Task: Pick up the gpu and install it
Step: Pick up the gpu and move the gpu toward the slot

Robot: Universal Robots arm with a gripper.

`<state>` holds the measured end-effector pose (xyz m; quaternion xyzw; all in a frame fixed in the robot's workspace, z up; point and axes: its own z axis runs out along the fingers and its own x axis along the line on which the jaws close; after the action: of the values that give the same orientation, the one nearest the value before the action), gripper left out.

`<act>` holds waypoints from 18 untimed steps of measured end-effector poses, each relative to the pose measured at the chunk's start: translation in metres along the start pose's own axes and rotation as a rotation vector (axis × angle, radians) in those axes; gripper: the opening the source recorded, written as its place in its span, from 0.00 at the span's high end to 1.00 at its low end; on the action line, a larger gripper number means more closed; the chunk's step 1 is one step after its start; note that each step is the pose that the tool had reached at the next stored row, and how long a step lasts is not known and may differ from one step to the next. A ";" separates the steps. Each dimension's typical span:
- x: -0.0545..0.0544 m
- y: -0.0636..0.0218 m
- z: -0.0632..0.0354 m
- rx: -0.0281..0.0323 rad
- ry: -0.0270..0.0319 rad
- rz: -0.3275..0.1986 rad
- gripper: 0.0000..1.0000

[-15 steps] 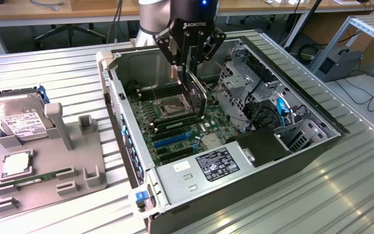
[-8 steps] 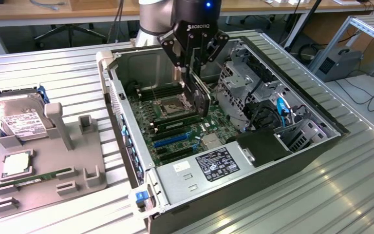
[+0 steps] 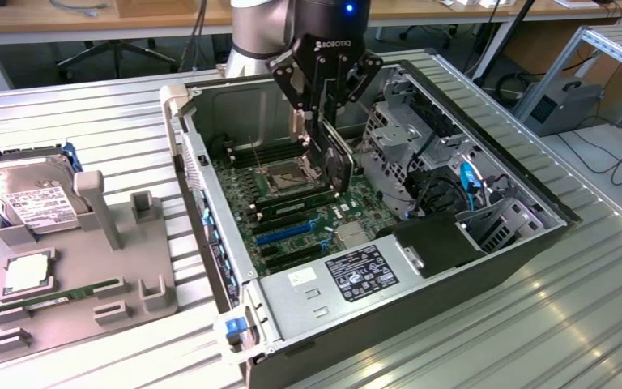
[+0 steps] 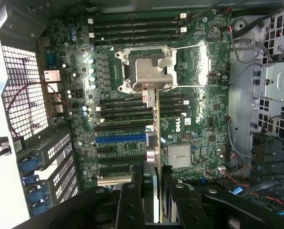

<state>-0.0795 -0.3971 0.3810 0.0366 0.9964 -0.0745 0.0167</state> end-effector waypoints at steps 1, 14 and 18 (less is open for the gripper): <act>0.000 0.0010 0.0002 0.0003 0.0000 0.000 0.73; -0.020 0.0111 0.0065 0.0039 -0.0003 0.000 0.73; -0.022 0.0117 0.0069 -0.0072 0.0006 0.000 0.73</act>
<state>-0.0565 -0.3881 0.3732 0.0366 0.9967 -0.0709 0.0165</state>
